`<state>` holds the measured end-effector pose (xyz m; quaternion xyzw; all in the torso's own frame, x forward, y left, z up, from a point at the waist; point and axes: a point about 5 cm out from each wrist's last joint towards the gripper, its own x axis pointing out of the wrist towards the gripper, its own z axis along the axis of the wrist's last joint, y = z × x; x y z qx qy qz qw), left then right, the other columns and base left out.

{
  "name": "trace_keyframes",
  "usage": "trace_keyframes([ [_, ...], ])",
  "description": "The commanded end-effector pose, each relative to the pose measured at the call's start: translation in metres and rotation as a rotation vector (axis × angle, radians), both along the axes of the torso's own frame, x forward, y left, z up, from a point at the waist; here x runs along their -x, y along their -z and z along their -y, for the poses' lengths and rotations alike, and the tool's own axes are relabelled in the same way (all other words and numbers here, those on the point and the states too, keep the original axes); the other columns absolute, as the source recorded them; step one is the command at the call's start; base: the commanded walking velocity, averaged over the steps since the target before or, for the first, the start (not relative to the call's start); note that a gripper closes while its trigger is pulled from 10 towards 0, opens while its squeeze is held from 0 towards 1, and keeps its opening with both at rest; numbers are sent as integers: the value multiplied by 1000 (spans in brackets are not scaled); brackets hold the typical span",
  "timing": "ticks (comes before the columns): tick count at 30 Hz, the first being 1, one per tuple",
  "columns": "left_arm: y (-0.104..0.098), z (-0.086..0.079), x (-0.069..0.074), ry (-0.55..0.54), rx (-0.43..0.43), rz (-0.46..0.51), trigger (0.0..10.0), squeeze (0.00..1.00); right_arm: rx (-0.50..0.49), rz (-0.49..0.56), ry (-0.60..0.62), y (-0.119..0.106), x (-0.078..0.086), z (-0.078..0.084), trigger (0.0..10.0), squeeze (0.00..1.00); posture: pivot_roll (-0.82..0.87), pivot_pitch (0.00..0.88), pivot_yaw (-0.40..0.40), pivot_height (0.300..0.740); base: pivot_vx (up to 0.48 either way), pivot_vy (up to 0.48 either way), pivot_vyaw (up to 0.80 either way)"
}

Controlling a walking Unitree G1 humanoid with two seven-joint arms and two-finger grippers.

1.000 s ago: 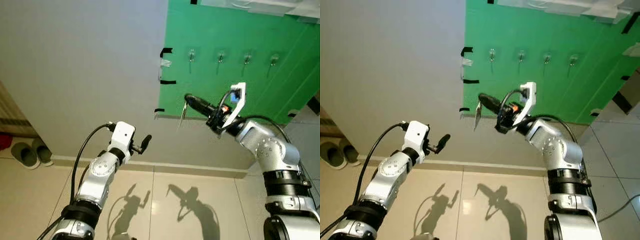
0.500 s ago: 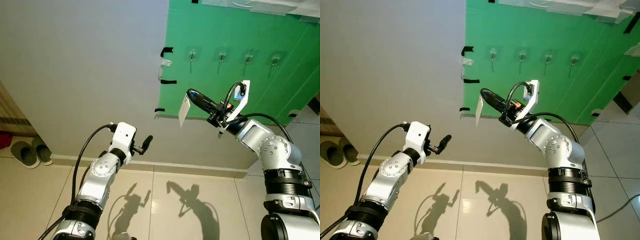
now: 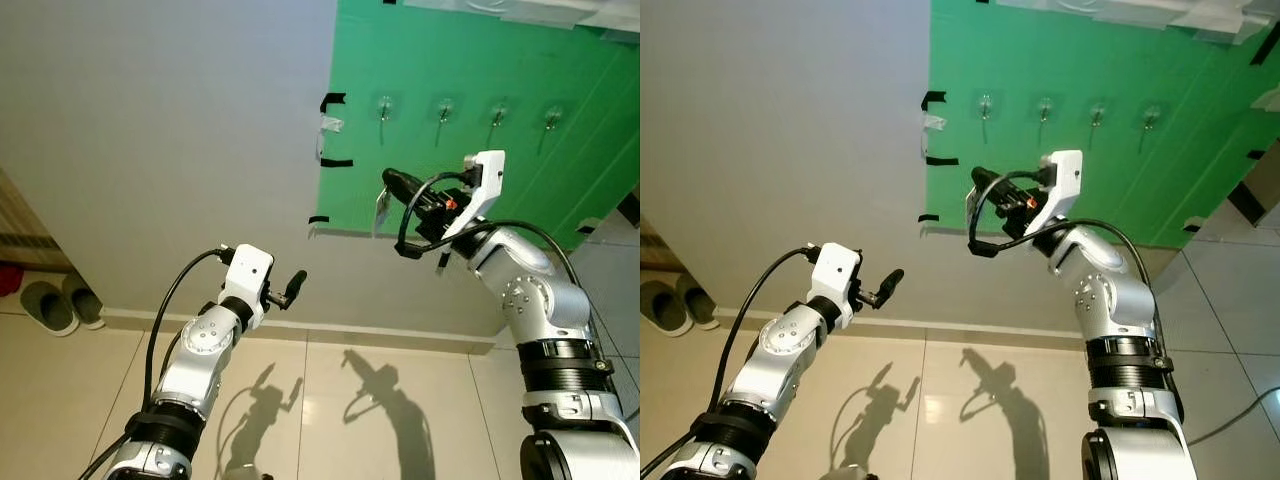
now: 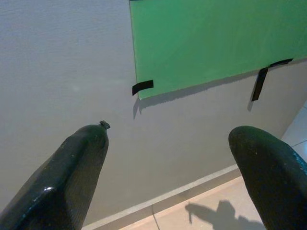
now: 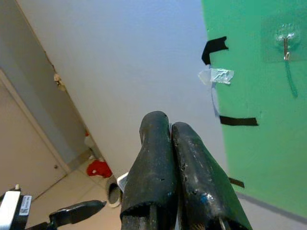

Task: Hang keys on a hook

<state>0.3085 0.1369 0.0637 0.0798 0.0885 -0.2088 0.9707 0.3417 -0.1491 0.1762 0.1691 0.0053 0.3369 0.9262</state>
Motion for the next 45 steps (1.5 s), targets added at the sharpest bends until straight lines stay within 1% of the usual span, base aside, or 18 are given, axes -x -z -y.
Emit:
trace_keyframes([
  [1, -1, 2, 1, 12, 7, 1, 10000, 0, 8, 14, 31, 3, 1, 3, 10000, 0, -24, 0, -34, 740, 0, 0, 0],
  [3, -1, 2, 1, 12, 7, 1, 10000, 0, 8, 14, 31, 3, 1, 3, 10000, 0, -24, 0, -34, 740, 0, 0, 0],
  [8, 0, 3, 2, 14, 13, -4, 10000, 0, 49, 75, 52, 2, 1, 5, 10000, 0, -26, 0, -34, 740, 0, 0, 0],
  [14, 0, 3, 2, 13, 20, -1, 10000, 0, 62, 118, 71, -2, 0, 7, 10000, 0, -27, 0, -34, 740, 0, 0, 0],
  [16, -1, 3, 2, 8, 21, 4, 10000, 0, 136, 158, 124, -1, -1, 9, 10000, 0, -23, 0, -37, 740, 0, 0, 0],
  [17, -1, 3, 2, 8, 21, 4, 10000, 0, 136, 158, 124, -1, -1, 9, 10000, 0, -23, 0, -37, 740, 0, 0, 0],
  [18, -2, 3, 1, 3, 29, 9, 10000, 0, 210, 185, 145, 1, 0, 8, 10000, 0, -24, 0, -37, 740, 0, 0, 0],
  [19, -2, 3, 1, 3, 29, 9, 10000, 0, 210, 185, 145, 1, 0, 8, 10000, 0, -24, 0, -37, 740, 0, 0, 0],
  [20, -3, 2, 1, -1, 35, 15, 10000, 0, 288, 210, 158, 6, 3, 6, 10000, 0, -23, 0, -37, 740, 0, 0, 0],
  [22, -6, 2, 0, -3, 45, 27, 10000, 0, 311, 202, 128, 13, 9, -1, 10000, 0, -23, 0, -37, 740, 0, 0, 0],
  [27, -14, -2, -6, 28, 47, 50, 10000, 0, 113, 120, 113, 8, 9, -4, 10000, 0, -32, 0, -26, 740, 0, 0, 0],
  [28, -14, -2, -6, 28, 47, 50, 10000, 0, 113, 120, 113, 8, 9, -4, 10000, 0, -32, 0, -26, 740, 0, 0, 0],
  [30, -17, -2, -9, 41, 45, 58, 10000, 0, 34, 79, 114, 6, 7, -2, 10000, 0, -34, 0, -25, 740, 0, 0, 0],
  [32, -18, -1, -9, 44, 45, 60, 10000, 0, 19, 71, 114, 5, 7, -1, 10000, 0, -34, 0, -25, 740, 0, 0, 0],
  [35, -20, 2, -10, 61, 49, 66, 10000, 0, -141, 5, 121, 1, 3, -2, 10000, 0, -34, 0, -26, 740, 0, 0, 0],
  [36, -20, 2, -10, 61, 49, 66, 10000, 0, -141, 5, 121, 1, 3, -2, 10000, 0, -34, 0, -26, 740, 0, 0, 0],
  [38, -20, 3, -9, 68, 51, 66, 10000, 0, -211, -21, 90, -3, 3, -6, 10000, 0, -37, 0, -26, 740, 0, 0, 0],
  [45, -17, 8, -4, 83, 63, 61, 10000, 0, -241, -64, 52, -7, 3, -9, 10000, 0, -36, 0, -37, 740, 0, 0, 0],
])
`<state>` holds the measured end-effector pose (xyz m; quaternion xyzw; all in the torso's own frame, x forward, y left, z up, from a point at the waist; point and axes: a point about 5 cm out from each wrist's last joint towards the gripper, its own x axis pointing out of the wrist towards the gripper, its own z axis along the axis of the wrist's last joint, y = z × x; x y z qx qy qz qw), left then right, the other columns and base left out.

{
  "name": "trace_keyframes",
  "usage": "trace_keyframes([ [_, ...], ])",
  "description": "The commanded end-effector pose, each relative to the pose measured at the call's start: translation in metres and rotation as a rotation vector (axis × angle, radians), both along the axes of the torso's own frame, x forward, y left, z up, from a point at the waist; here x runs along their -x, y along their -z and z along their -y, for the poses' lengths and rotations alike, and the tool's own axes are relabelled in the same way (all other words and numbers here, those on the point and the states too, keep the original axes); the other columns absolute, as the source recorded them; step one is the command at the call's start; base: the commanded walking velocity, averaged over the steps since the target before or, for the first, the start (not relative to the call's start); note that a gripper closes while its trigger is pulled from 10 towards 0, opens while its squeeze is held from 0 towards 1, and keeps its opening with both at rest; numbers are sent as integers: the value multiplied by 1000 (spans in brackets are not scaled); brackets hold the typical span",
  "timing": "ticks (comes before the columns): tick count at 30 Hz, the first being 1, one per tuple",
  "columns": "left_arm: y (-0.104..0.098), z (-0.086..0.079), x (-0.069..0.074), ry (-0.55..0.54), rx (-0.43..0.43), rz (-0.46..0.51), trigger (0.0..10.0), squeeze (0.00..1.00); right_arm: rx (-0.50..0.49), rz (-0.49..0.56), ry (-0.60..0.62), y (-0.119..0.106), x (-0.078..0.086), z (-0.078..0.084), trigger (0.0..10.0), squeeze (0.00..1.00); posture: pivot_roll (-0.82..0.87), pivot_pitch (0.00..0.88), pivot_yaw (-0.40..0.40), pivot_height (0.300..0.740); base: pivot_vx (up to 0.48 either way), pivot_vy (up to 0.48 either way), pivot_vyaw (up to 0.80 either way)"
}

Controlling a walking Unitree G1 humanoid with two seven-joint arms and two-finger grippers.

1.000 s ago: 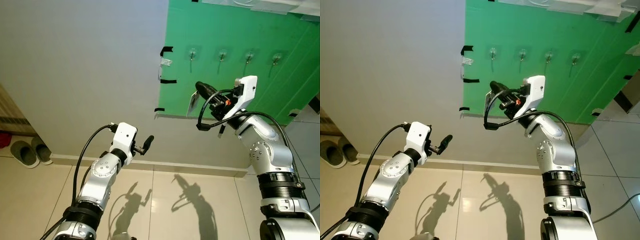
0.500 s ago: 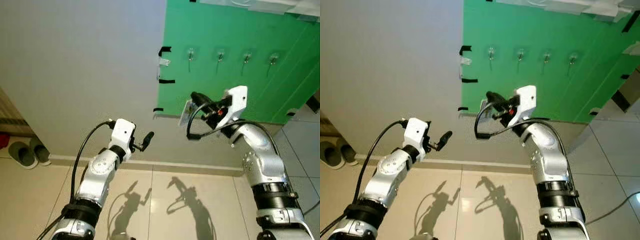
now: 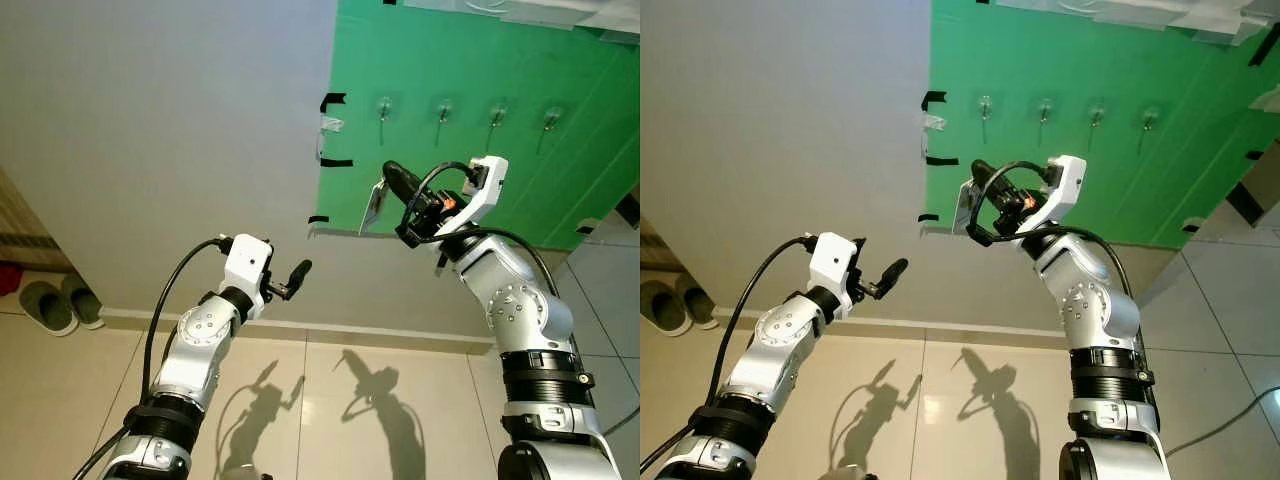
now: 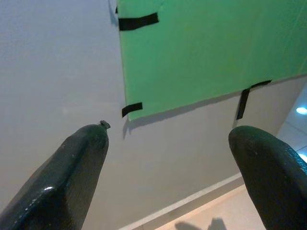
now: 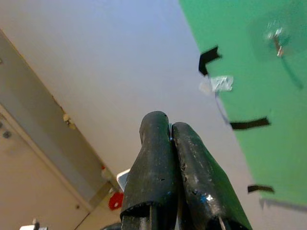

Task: Hang keys on a hook

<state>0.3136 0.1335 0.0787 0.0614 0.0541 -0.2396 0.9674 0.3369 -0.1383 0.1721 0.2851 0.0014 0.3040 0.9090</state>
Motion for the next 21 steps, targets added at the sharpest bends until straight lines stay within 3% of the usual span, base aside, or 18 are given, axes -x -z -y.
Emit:
trace_keyframes([
  [1, -2, 5, 2, 20, 9, 7, 10000, 0, -22, 13, 2, -11, -2, 2, 10000, 0, -36, 0, -38, 740, 0, 0, 0],
  [13, 1, 9, 5, 29, 16, -2, 10000, 0, -53, 0, -12, -19, -2, 2, 10000, 0, -39, 0, -40, 740, 0, 0, 0],
  [21, 0, 9, 3, 22, 14, 2, 10000, 0, -154, 21, -111, -33, 3, 3, 10000, 0, -44, 0, -35, 740, 0, 0, 0],
])
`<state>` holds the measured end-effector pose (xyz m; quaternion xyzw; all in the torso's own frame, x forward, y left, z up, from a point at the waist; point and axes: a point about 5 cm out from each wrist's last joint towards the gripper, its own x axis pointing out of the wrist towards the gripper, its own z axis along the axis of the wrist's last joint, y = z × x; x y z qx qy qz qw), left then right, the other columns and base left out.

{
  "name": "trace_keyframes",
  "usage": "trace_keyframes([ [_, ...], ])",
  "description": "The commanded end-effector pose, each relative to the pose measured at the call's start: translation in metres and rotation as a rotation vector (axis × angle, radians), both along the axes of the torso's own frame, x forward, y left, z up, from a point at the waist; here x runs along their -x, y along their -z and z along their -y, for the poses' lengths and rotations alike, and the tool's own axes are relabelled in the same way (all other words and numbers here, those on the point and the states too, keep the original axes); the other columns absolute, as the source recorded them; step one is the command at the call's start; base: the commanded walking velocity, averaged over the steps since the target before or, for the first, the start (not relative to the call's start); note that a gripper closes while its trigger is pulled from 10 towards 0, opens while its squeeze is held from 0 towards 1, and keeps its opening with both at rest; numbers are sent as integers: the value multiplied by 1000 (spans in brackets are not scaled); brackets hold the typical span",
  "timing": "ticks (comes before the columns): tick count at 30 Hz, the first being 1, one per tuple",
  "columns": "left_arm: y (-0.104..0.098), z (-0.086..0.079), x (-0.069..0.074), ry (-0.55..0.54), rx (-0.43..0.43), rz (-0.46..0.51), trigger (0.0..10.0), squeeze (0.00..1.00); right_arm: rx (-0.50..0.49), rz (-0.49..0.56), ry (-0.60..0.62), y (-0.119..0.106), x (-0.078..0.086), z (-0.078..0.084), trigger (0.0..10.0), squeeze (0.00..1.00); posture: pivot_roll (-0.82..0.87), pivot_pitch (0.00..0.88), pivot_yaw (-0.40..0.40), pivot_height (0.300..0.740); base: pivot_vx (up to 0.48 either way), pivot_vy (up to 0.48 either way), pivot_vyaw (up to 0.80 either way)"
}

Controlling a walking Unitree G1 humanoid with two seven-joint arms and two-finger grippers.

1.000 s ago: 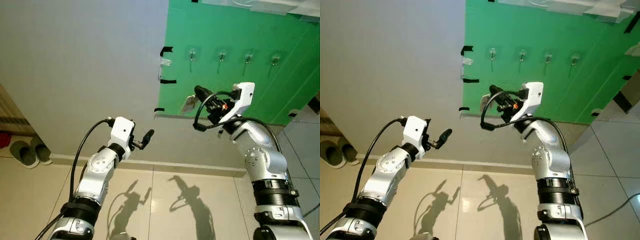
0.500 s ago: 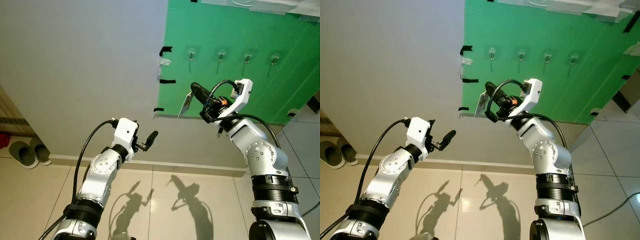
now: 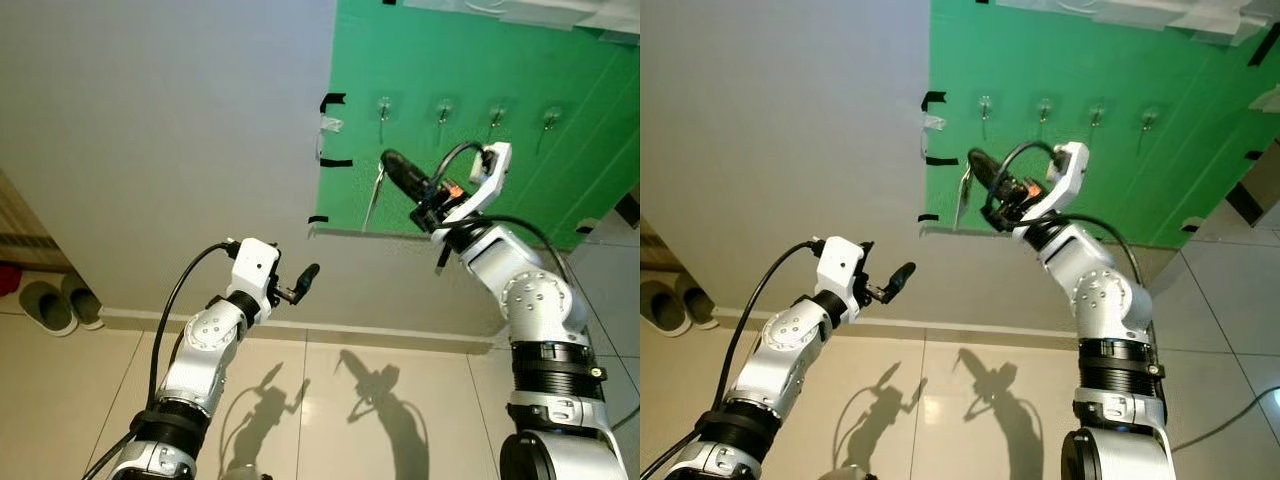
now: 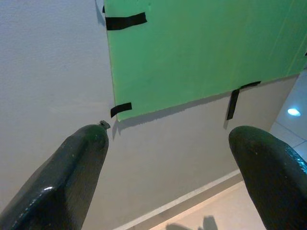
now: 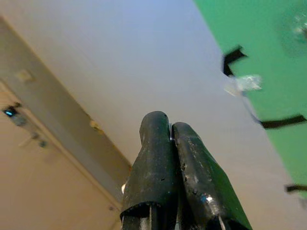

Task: Hang keys on a hook

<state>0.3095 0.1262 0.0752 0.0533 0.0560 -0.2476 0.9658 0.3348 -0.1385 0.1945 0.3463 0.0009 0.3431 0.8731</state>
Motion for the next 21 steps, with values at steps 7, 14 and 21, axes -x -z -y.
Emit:
trace_keyframes([
  [7, -5, 1, -3, -16, -3, 23, 10000, 0, -36, 9, -42, -6, 4, 4, 10000, 0, -44, 0, -35, 740, 0, 0, 0],
  [14, -6, 1, -3, -22, -5, 28, 10000, 0, -43, -2, -48, -5, 5, 5, 10000, 0, -46, 0, -35, 740, 0, 0, 0],
  [21, -7, 0, -4, -52, 16, 37, 10000, 0, 467, 44, 136, 23, -1, 9, 10000, 0, -43, 0, -38, 740, 0, 0, 0],
])
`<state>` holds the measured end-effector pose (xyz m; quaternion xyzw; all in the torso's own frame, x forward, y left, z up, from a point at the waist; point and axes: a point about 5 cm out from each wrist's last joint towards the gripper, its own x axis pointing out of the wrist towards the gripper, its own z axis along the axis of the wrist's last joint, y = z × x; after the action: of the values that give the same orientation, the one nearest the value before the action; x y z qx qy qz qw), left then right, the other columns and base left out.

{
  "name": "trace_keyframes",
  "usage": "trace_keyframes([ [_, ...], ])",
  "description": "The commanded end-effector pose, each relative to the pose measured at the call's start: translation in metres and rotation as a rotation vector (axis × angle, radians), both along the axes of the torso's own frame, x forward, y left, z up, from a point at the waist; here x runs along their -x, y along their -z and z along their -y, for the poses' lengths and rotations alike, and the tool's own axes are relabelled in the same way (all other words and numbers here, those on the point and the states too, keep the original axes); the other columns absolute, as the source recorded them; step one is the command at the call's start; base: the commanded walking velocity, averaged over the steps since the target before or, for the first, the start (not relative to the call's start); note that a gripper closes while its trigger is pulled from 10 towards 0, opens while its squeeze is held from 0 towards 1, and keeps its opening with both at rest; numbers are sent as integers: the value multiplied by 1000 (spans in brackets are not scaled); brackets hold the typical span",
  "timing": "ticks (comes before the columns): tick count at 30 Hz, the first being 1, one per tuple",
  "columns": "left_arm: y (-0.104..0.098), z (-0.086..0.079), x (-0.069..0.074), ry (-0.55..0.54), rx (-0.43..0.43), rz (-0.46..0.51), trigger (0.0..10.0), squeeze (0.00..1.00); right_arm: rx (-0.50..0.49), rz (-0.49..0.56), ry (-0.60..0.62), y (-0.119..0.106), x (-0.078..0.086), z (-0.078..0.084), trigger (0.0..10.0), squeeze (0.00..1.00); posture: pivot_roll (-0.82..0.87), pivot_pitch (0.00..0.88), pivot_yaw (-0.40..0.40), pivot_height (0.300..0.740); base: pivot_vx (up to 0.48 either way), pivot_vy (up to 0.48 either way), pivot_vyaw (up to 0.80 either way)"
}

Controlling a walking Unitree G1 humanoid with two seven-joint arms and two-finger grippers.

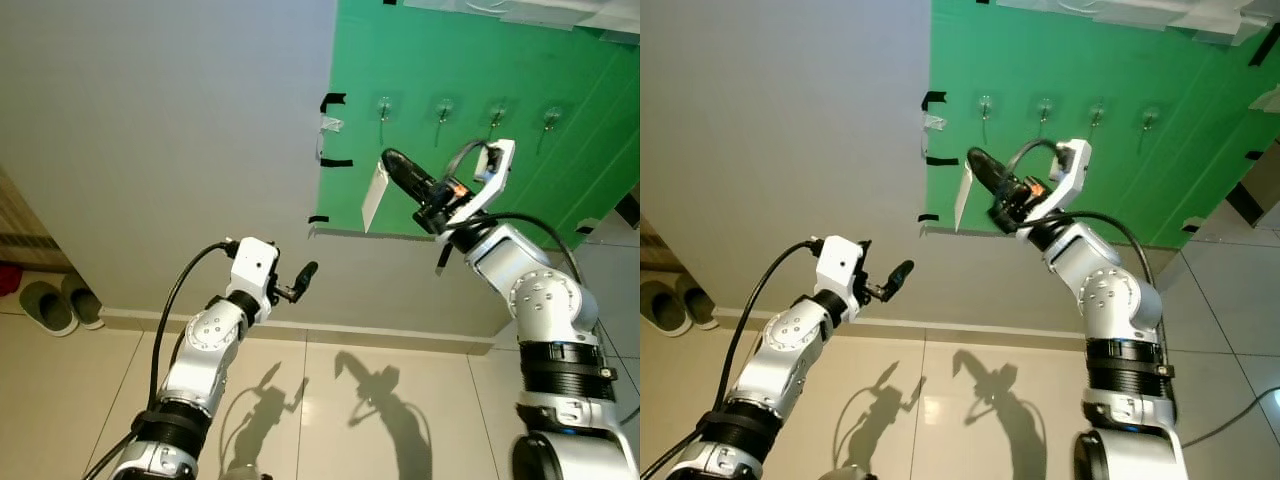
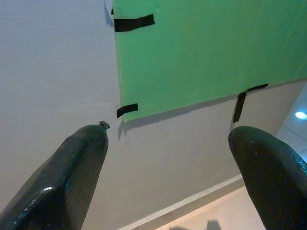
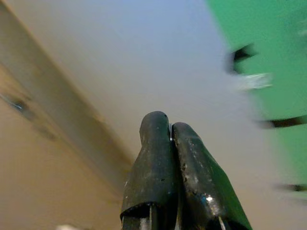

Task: Hang keys on a hook

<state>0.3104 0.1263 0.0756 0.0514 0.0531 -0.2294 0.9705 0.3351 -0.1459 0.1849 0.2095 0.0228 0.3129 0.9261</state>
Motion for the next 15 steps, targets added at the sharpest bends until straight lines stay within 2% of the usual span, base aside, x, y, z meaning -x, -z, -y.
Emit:
trace_keyframes([
  [1, -9, -1, -3, -29, 31, 39, 10000, 0, 330, 43, 114, 23, 0, 4, 10000, 0, -40, 0, -40, 740, 0, 0, 0],
  [2, -9, -1, -3, -29, 31, 39, 10000, 0, 330, 43, 114, 23, 0, 4, 10000, 0, -40, 0, -40, 740, 0, 0, 0],
  [3, -11, -1, -3, -41, 47, 53, 10000, 0, 411, 57, 157, 30, 1, 7, 10000, 0, -40, 0, -41, 740, 0, 0, 0],
  [4, -14, -1, -2, -61, 67, 76, 10000, 0, 425, 68, 208, 34, 3, 10, 10000, 0, -37, 0, -44, 740, 405, 259, 0],
  [9, -23, 6, 7, -102, 120, 133, 10000, 0, 432, 65, 376, 51, 19, 21, 10000, 0, -39, 0, -33, 740, 425, 48, 0],
  [15, -29, 11, 9, -98, 110, 167, 10000, 0, 433, 81, 389, 60, 24, 14, 10000, 0, -43, 0, -18, 740, 428, 0, 0],
])
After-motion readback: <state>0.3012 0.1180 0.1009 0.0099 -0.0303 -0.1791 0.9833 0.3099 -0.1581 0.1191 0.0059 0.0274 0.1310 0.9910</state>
